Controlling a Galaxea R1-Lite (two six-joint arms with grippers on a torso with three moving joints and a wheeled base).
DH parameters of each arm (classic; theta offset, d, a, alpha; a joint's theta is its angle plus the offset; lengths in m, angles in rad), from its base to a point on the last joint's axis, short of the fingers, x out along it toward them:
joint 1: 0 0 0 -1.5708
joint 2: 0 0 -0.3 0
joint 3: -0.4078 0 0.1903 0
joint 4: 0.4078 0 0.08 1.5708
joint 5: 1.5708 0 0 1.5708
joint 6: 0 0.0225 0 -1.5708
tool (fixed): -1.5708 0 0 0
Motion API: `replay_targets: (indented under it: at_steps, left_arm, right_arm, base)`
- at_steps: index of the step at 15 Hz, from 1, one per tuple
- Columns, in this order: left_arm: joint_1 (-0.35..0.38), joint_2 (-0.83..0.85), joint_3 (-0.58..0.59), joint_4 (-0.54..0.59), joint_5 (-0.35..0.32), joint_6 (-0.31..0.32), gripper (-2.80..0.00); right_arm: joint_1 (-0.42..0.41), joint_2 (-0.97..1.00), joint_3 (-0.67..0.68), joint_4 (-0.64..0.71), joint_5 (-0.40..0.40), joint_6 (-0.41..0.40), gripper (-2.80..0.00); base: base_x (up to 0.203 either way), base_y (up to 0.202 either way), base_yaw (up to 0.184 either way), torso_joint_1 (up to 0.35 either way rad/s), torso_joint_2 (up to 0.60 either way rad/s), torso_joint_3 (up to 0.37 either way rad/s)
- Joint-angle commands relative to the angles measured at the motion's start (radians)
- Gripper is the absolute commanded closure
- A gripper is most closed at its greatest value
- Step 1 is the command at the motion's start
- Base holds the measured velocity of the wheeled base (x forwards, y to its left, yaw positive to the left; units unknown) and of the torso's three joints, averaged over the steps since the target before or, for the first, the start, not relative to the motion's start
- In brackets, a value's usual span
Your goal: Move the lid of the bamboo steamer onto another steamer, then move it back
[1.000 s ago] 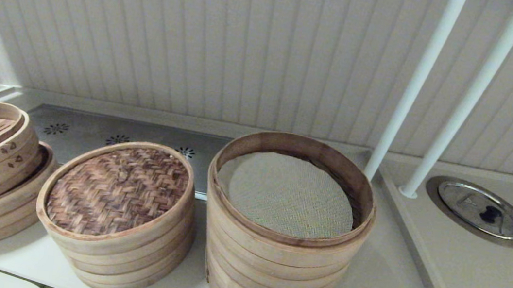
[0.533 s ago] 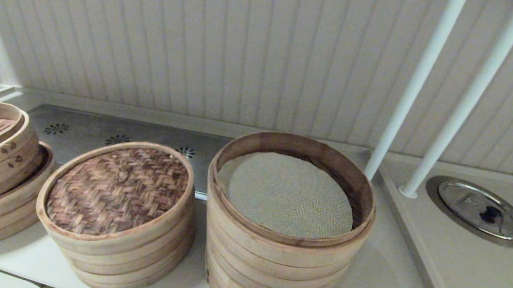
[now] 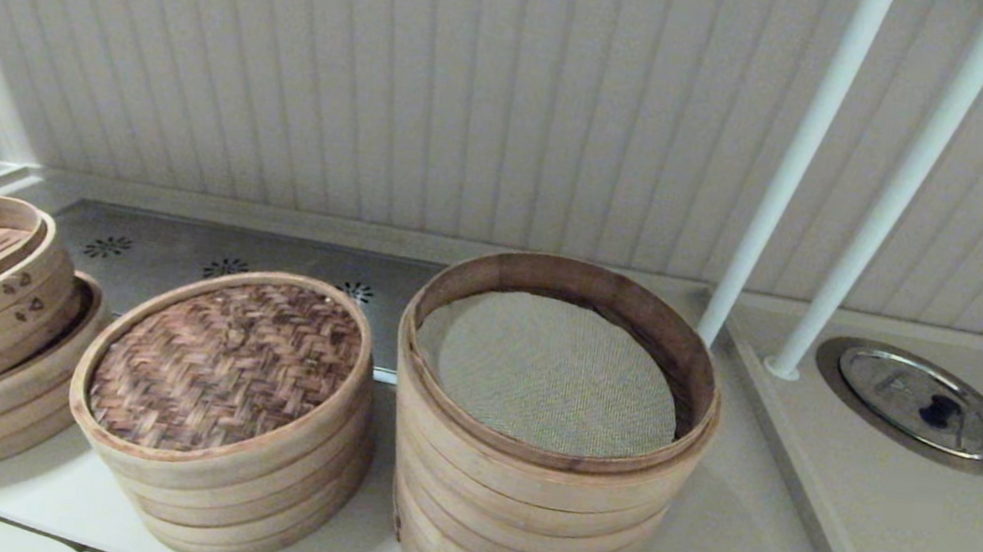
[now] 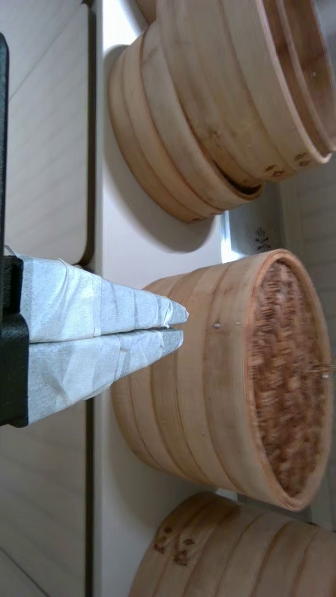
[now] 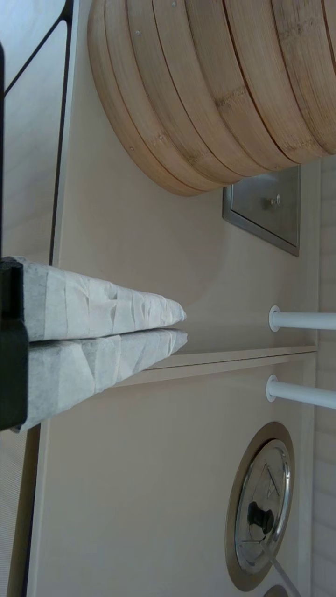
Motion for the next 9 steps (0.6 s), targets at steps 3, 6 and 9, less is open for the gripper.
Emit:
replay_targets:
  at_steps: [3, 6, 9]
  left_arm:
    - [0.000, -0.005, 0.006, 0.041, -0.007, 0.013, 0.00]
    - [0.000, -0.006, 0.006, 0.044, -0.009, 0.029, 0.00]
    - [0.000, -0.006, 0.006, 0.044, -0.013, 0.026, 0.00]
  right_arm:
    - [0.000, 0.000, 0.002, 0.000, 0.000, 0.000, 0.00]
    - [0.000, 0.000, 0.002, 0.000, 0.000, 0.000, 0.00]
    - [0.000, 0.000, 0.002, 0.000, 0.000, 0.000, 0.00]
  base:
    - [0.000, 0.000, 0.000, 0.000, 0.00, 0.000]
    - [0.000, 0.000, 0.000, 0.000, 0.00, 0.000]
    - [0.000, 0.000, 0.000, 0.000, 0.00, 0.000]
